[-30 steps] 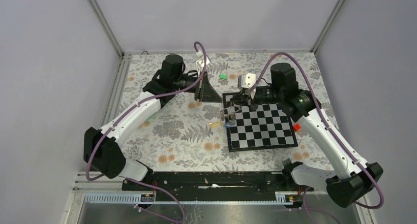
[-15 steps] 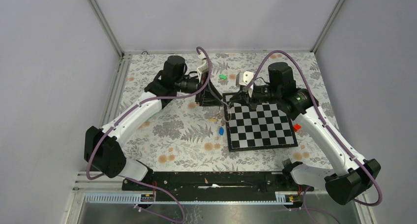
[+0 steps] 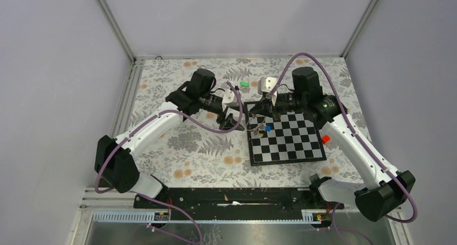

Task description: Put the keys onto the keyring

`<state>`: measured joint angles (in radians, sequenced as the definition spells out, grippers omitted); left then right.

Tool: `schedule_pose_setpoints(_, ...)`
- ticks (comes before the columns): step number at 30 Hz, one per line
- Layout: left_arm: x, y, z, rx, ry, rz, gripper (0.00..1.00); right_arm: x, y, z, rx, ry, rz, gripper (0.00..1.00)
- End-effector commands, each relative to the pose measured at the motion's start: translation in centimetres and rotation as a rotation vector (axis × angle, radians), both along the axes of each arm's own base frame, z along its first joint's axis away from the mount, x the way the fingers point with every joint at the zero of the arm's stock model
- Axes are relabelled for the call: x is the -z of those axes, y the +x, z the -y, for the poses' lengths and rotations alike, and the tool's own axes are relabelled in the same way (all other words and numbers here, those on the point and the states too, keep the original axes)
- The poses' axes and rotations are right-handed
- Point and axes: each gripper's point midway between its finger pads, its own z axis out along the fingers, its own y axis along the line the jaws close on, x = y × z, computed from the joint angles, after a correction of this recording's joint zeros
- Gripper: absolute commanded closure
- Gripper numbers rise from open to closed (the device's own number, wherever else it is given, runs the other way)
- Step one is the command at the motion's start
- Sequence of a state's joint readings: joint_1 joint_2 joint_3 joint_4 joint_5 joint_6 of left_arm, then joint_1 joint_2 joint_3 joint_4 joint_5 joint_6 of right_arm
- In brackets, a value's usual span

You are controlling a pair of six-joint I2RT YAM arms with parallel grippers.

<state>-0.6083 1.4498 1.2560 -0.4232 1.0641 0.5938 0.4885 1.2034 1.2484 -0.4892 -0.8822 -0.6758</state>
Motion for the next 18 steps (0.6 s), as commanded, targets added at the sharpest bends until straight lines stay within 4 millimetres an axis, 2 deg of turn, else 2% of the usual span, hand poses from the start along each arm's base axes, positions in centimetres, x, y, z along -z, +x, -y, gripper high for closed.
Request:
schedule_pose_setpoints(1, -0.5, 0.8, 1.4, 0.051, -0.020, 0.151, 0.30, -2.5, -0.1, -0.3, -0.023, 0.053, 0.038, 1.00)
schedule_pose_setpoints(8, 0.6, 0.6, 2.5, 0.009, -0.018, 0.106, 0.34, -2.5, 0.0, 0.0, -0.012, 0.055, 0.044, 1.00)
schedule_pose_setpoints(18, 2.3, 1.0, 1.6, -0.066, 0.036, 0.101, 0.65, -2.6, 0.2, 0.4, 0.011, 0.052, 0.055, 1.00)
